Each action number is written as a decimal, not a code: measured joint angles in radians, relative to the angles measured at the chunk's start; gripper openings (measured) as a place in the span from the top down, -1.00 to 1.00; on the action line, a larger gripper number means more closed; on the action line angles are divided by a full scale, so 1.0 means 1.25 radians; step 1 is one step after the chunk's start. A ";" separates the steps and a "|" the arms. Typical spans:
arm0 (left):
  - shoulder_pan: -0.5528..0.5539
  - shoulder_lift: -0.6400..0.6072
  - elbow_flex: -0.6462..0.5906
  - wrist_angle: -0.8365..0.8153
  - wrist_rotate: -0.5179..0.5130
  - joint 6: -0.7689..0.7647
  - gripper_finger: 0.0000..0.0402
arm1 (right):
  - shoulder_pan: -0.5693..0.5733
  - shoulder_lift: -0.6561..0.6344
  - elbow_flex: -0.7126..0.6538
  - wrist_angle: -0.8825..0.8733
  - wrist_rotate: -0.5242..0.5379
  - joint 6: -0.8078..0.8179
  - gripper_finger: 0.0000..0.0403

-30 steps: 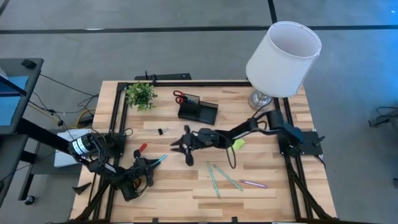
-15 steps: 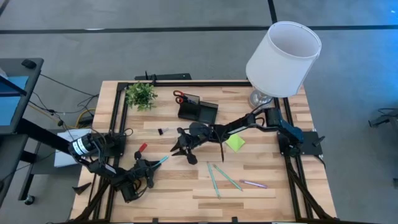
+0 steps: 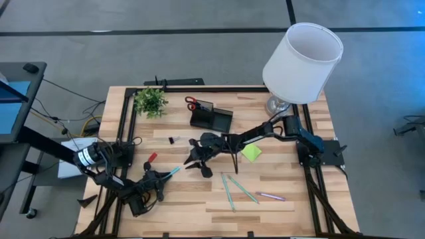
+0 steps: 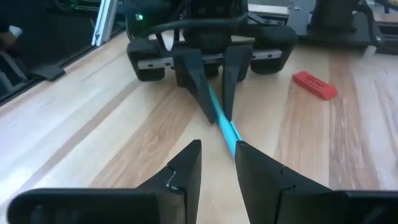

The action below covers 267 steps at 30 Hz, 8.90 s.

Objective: Pick and place office supplies into organizer
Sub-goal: Put the blue pen into the desk organizer

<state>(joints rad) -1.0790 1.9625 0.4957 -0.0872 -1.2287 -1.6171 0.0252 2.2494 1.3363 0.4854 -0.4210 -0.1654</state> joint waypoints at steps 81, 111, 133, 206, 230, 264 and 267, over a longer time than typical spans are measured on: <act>0.132 -0.320 0.000 -0.063 -0.278 0.412 0.73 | 0.056 -0.065 -0.002 0.188 0.383 0.565 0.54; 0.193 -0.319 0.052 -0.064 -0.268 0.553 0.73 | 0.025 -0.067 0.001 0.205 0.425 0.531 0.54; 0.275 -0.319 0.065 -0.064 -0.275 0.570 0.74 | 0.034 -0.066 -0.001 0.247 0.431 0.537 0.54; 0.361 -0.760 0.198 -0.157 -0.276 1.074 0.45 | -0.144 -0.197 -0.001 0.056 0.554 0.295 0.92; 0.361 -0.846 0.196 -0.344 -0.235 0.947 0.45 | -0.167 -0.265 -0.001 -0.268 0.690 0.231 0.92; 0.361 -0.846 0.196 -0.387 -0.236 0.905 0.45 | -0.210 -0.282 0.000 -0.366 0.695 0.299 0.92; 0.361 -0.846 0.196 -0.387 -0.236 0.895 0.45 | -0.210 -0.261 -0.004 -0.364 0.692 0.300 0.91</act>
<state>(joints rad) -0.6273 0.9054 0.7410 -0.5709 -1.5242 -0.4985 -0.2379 1.9232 1.3315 0.0305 0.4440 0.2100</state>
